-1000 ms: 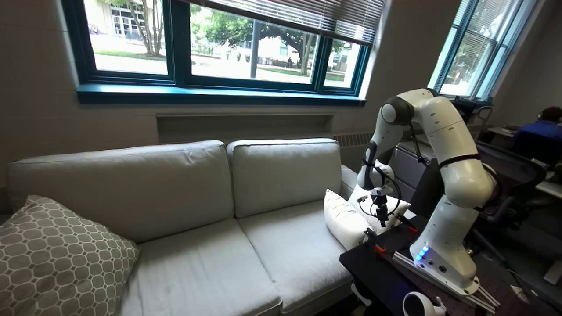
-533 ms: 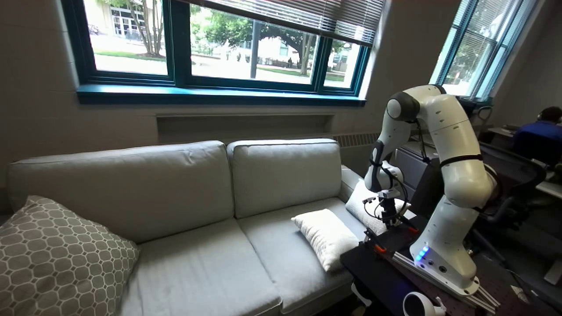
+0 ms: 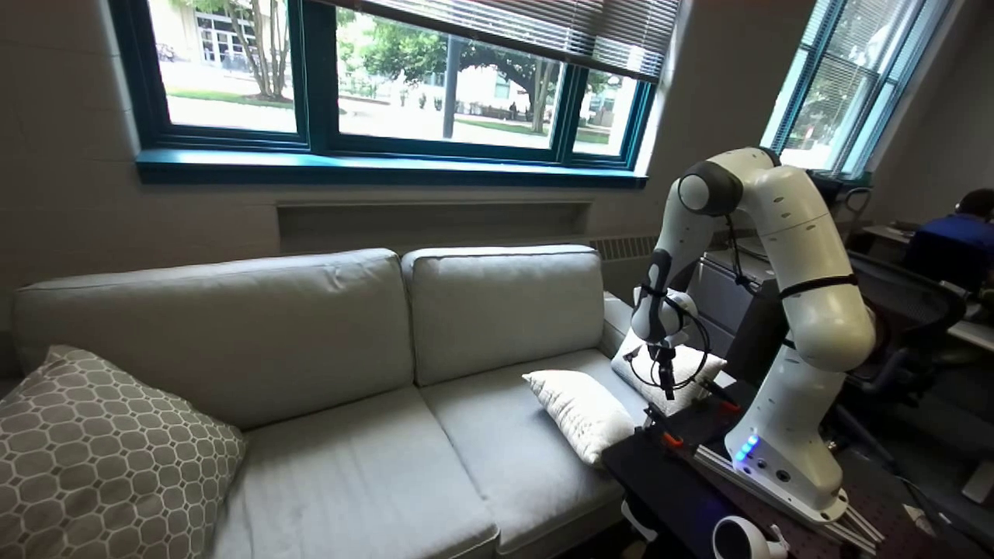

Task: Arrange the cushions, one in front of the other, against the arm rest

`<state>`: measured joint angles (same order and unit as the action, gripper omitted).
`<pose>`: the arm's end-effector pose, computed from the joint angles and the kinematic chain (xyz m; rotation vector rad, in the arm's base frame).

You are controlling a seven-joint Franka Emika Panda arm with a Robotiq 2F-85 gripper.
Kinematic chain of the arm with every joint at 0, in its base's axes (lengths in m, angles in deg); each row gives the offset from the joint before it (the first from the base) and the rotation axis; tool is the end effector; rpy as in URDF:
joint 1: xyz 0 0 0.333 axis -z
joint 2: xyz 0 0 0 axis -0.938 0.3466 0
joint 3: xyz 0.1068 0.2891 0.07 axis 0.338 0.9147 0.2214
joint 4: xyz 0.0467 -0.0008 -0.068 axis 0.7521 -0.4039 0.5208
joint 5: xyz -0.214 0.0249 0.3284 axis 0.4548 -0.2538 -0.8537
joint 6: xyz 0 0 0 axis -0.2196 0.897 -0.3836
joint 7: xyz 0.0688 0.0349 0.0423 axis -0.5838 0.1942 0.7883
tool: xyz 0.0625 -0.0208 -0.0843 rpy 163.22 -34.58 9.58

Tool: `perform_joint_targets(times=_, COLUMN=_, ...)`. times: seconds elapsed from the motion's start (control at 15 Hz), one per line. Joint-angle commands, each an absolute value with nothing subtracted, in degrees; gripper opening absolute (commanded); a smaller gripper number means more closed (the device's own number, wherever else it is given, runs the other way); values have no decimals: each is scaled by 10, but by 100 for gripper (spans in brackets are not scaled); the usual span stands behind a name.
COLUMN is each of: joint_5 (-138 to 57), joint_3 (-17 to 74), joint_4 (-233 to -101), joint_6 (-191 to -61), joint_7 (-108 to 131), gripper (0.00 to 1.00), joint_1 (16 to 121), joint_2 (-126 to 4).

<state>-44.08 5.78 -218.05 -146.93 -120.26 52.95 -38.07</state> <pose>0.3674 -0.1162 0.0358 0.8046 -2.5265 0.1178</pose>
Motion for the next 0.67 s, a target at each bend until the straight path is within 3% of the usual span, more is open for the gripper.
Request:
perform_joint_targets(times=0.0, joint_5=-431, joint_3=61, joint_4=-2179, joint_6=-1468, joint_7=-1209, gripper=100, joint_1=533, joint_2=-382)
perform_joint_targets(times=0.4, joint_5=-467, joint_3=108, joint_4=-2038, joint_6=-1354, joint_7=-1422, gripper=100, joint_1=453, joint_2=-314)
perform_joint_targets(times=0.47, joint_5=-566, joint_3=41, joint_4=-2009, joint_6=-1342, joint_7=-1352, gripper=100, joint_1=386, joint_2=-289)
perform_joint_targets(times=0.6, joint_5=-664, joint_3=1, joint_4=-1972, joint_6=-1328, joint_7=-1337, gripper=100, joint_1=323, joint_2=-266)
